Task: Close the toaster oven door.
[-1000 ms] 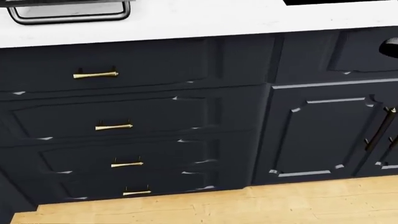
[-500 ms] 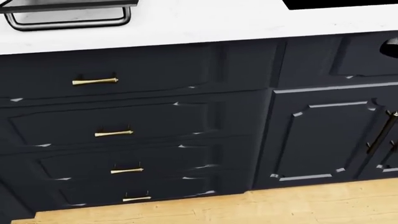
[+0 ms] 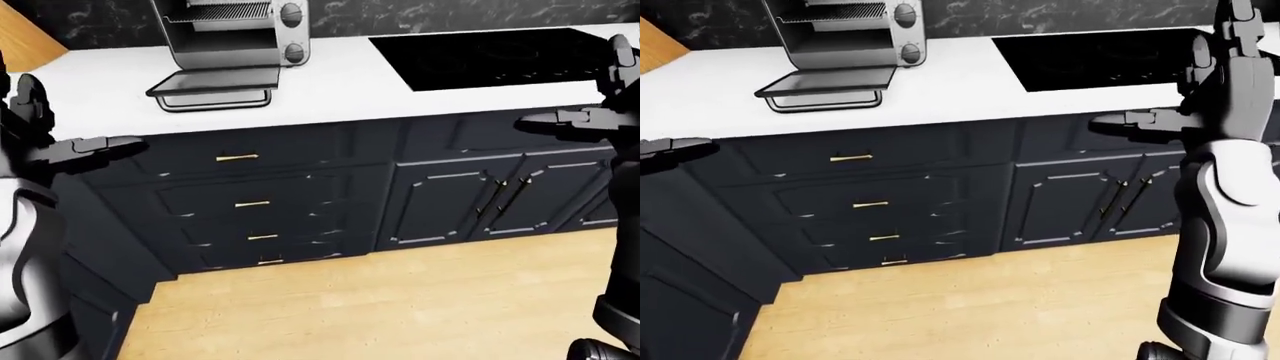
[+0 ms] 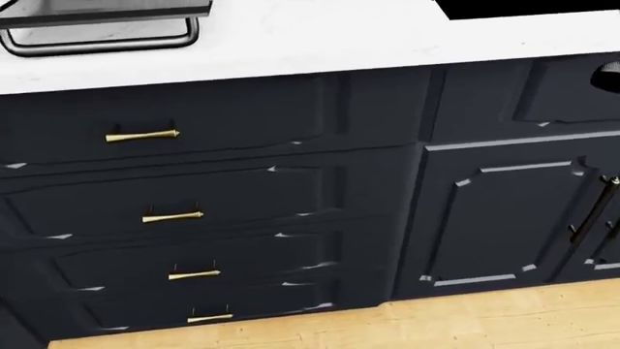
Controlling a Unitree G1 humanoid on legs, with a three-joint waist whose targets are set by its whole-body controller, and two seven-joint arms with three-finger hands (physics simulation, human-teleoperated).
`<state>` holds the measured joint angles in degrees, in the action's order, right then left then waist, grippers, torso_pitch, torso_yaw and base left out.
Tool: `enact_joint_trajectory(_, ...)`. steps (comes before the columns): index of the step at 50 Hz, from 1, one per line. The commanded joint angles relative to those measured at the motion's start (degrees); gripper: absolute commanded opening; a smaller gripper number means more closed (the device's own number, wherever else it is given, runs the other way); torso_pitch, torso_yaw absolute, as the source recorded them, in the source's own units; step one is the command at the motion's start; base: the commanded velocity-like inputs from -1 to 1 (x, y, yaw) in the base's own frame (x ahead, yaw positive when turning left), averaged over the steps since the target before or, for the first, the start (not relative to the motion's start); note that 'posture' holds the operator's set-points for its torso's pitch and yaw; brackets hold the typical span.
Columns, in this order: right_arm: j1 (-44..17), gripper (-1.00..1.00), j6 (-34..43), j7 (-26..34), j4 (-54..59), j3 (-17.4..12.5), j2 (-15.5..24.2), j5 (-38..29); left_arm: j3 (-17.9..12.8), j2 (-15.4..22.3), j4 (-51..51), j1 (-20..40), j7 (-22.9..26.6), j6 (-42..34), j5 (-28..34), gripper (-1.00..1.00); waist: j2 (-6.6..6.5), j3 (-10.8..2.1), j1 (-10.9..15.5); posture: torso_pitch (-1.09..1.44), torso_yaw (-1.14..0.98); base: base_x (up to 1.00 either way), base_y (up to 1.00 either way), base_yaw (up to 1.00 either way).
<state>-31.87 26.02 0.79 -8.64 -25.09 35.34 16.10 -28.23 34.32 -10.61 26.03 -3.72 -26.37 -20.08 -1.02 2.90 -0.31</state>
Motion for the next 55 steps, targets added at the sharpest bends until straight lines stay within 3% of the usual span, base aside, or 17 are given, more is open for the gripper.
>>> enact_joint_trajectory(1,-1.57,1.00,-1.66,0.14,-1.59,-0.17,0.79,0.09,-1.12,1.22,-1.34,1.20,-0.20,1.87,0.26,1.00,-0.05,-0.93,0.18,0.00,0.00,0.05,0.05,0.00)
enact_joint_trajectory(4,-1.42,1.00,-1.57,0.17,-1.78,-0.28,0.76,0.15,-1.17,1.27,-1.48,1.20,-0.24,1.77,0.22,1.00,-5.38,-2.34,-0.03,0.00,0.00,0.05,0.05,0.00)
enact_joint_trajectory(5,-1.44,1.00,-1.42,0.15,-1.98,-0.29,0.76,0.20,-1.18,1.27,-1.44,1.19,-0.20,1.81,0.22,1.00,-2.31,-1.54,0.46,0.00,0.00,0.05,0.05,0.00)
enact_joint_trajectory(6,-1.46,1.00,-1.43,0.18,-2.00,-0.28,0.74,0.23,-1.23,1.30,-1.52,1.20,-0.20,1.72,0.16,1.00,-3.41,-1.46,0.20,0.00,0.00,0.05,0.05,0.00)
enact_joint_trajectory(12,-1.48,1.00,-1.65,0.21,-1.86,-0.23,0.71,0.09,-1.21,1.28,-1.38,1.21,-0.27,1.87,0.18,1.00,-0.18,-1.41,0.47,0.00,0.00,0.05,0.05,0.00)
enact_joint_trajectory(17,-1.50,1.00,-1.76,0.26,-1.78,-0.24,0.76,0.09,-1.33,1.43,-1.45,1.24,-0.30,1.79,0.13,1.00,5.43,-1.61,0.71,0.00,0.00,0.06,0.05,0.00)
enact_joint_trajectory(18,-1.57,1.00,-1.66,0.25,-1.79,-0.27,0.80,0.12,-1.33,1.51,-1.47,1.33,-0.32,1.71,0.10,1.00,3.21,-1.43,0.22,0.00,0.00,0.05,0.05,0.00)
enact_joint_trajectory(20,-1.59,1.00,-1.69,0.22,-1.80,-0.21,0.78,0.08,-1.35,1.58,-1.38,1.41,-0.31,1.73,0.07,1.00,3.98,-1.68,0.36,0.00,0.00,0.06,0.05,0.00)
enact_joint_trajectory(26,-1.75,1.00,-1.53,0.20,-1.80,-0.24,0.86,0.16,-1.30,1.62,-1.38,1.46,-0.38,1.76,0.07,1.00,0.70,-1.03,0.31,0.00,0.00,0.05,0.05,0.00)
enact_joint_trajectory(29,-1.73,1.00,-1.56,0.15,-1.83,-0.22,0.84,0.17,-1.11,1.48,-1.32,1.41,-0.37,1.91,0.16,1.00,-3.54,-1.70,-0.09,0.00,0.00,0.06,0.05,0.00)
enact_joint_trajectory(30,-1.85,1.00,-1.42,0.15,-1.84,-0.27,0.95,0.23,-1.11,1.50,-1.36,1.48,-0.39,1.82,0.13,1.00,-3.91,-2.37,-0.48,0.00,0.00,0.05,0.05,0.00)
enact_joint_trajectory(32,-1.91,1.00,-1.28,0.15,-1.88,-0.33,1.06,0.31,-1.16,1.52,-1.19,1.52,-0.38,1.91,0.14,1.00,-3.28,-1.37,0.05,0.00,0.00,0.05,0.05,0.00)
enact_joint_trajectory(38,-1.76,1.00,-1.24,0.20,-2.10,-0.32,1.10,0.20,-0.99,1.43,-1.36,1.36,-0.13,2.08,0.43,1.00,0.01,-1.40,0.37,0.00,0.00,0.05,0.05,0.00)
enact_joint_trajectory(42,-1.65,1.00,-1.46,0.27,-2.06,-0.18,1.00,-0.11,-1.05,1.39,-1.43,1.32,-0.06,2.00,0.52,1.00,4.59,-1.83,0.67,0.00,0.00,0.05,0.05,0.00)
enact_joint_trajectory(51,-1.79,1.00,-1.32,0.33,-2.04,-0.24,0.93,-0.21,-1.27,1.51,-1.62,1.40,-0.13,1.71,0.44,1.00,1.04,-1.14,0.35,0.00,0.00,0.05,0.05,0.00)
enact_joint_trajectory(53,-1.75,1.00,-1.38,0.34,-2.04,-0.25,0.92,-0.21,-1.27,1.53,-1.59,1.38,-0.14,1.75,0.46,1.00,-0.69,-1.02,0.15,0.00,0.00,0.05,0.05,0.00)
enact_joint_trajectory(55,-1.82,1.00,-1.14,0.28,-2.21,-0.34,1.00,-0.10,-1.27,1.53,-1.57,1.39,-0.15,1.81,0.47,1.00,-4.26,-1.99,-0.06,0.00,0.00,0.05,0.06,0.00)
